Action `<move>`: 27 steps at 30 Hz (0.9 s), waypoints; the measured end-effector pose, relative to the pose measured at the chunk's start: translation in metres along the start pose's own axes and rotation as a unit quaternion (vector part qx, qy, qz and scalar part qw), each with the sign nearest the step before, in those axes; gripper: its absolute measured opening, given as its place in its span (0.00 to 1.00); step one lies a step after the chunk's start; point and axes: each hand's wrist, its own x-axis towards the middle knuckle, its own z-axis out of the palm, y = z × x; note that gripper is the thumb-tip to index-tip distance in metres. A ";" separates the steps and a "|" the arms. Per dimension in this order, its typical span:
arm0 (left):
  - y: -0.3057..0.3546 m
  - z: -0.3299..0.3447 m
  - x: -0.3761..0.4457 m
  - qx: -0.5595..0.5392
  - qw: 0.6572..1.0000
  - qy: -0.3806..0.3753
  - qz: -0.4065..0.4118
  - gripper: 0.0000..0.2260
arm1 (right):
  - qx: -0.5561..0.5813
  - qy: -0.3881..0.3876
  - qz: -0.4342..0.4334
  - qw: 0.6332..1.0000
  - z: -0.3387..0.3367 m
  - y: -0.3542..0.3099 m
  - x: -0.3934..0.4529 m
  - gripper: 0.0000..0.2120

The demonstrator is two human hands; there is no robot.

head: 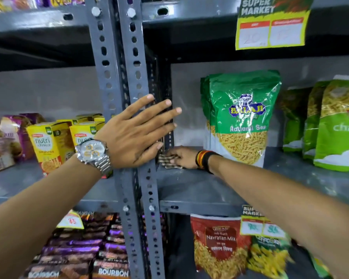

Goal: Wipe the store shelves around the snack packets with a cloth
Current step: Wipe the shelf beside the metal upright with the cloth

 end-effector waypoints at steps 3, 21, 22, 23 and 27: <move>-0.001 0.000 0.000 -0.004 1.000 -0.002 0.004 0.26 | 0.049 -0.036 -0.020 0.998 -0.011 -0.010 -0.032 0.16; 0.000 -0.001 0.001 -0.002 1.000 0.001 0.002 0.25 | 0.086 0.058 0.017 0.994 -0.013 -0.001 -0.071 0.14; 0.000 -0.002 0.001 -0.004 1.000 0.001 0.003 0.25 | 0.077 0.063 0.025 0.995 -0.011 -0.001 -0.068 0.14; 0.000 -0.002 0.001 -0.004 1.000 0.002 0.001 0.25 | 0.057 0.057 0.029 0.996 -0.009 -0.003 -0.068 0.14; 0.001 -0.002 0.000 -0.003 1.000 0.005 0.002 0.25 | 0.077 0.031 -0.004 0.997 0.003 -0.017 -0.085 0.12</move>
